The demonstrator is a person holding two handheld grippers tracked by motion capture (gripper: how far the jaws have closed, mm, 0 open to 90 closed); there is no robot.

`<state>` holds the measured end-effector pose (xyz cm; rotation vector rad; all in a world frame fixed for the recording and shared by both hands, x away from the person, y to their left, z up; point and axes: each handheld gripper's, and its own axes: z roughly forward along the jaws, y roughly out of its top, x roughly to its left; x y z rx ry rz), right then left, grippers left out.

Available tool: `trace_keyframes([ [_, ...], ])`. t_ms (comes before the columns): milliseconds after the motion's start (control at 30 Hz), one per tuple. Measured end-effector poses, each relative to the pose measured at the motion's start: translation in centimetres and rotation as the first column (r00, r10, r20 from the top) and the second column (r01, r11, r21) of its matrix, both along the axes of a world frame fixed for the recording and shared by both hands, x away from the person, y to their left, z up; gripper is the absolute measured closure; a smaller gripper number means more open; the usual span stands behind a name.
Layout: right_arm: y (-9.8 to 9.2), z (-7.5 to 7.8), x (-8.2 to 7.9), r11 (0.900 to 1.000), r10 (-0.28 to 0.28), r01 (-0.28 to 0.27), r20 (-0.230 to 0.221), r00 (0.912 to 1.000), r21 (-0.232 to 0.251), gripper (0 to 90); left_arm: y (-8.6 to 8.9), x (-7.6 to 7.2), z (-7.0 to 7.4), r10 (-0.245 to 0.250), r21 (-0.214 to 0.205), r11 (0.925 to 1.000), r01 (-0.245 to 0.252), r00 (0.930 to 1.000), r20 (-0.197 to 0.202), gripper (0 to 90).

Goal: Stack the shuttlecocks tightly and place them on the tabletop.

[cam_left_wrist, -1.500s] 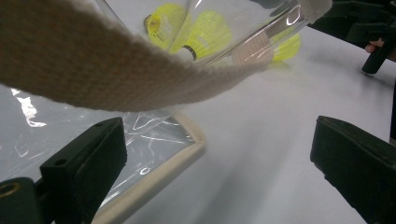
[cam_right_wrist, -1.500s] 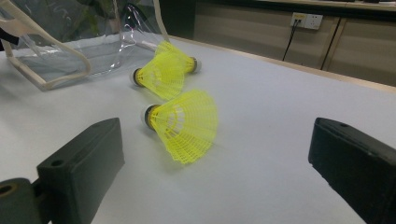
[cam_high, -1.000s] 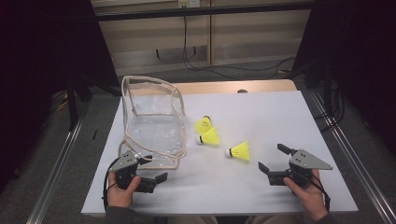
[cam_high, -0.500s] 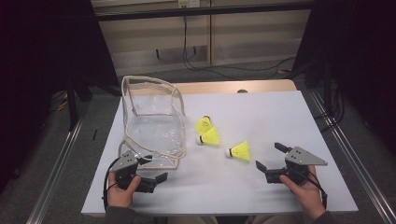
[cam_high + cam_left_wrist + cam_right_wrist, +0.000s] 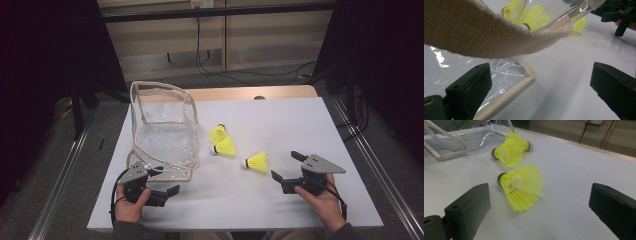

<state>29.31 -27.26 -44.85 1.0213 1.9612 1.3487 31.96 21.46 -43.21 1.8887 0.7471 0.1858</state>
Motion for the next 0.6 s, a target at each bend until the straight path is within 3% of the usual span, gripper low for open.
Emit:
trace_keyframes([
  [600,1.1,-0.1,0.9,0.9995,0.029,-0.029,-0.030,0.9991,-0.014,3.9,0.0,0.0,0.0,-0.003,0.002,1.0000,0.003,1.0000,0.000,3.7],
])
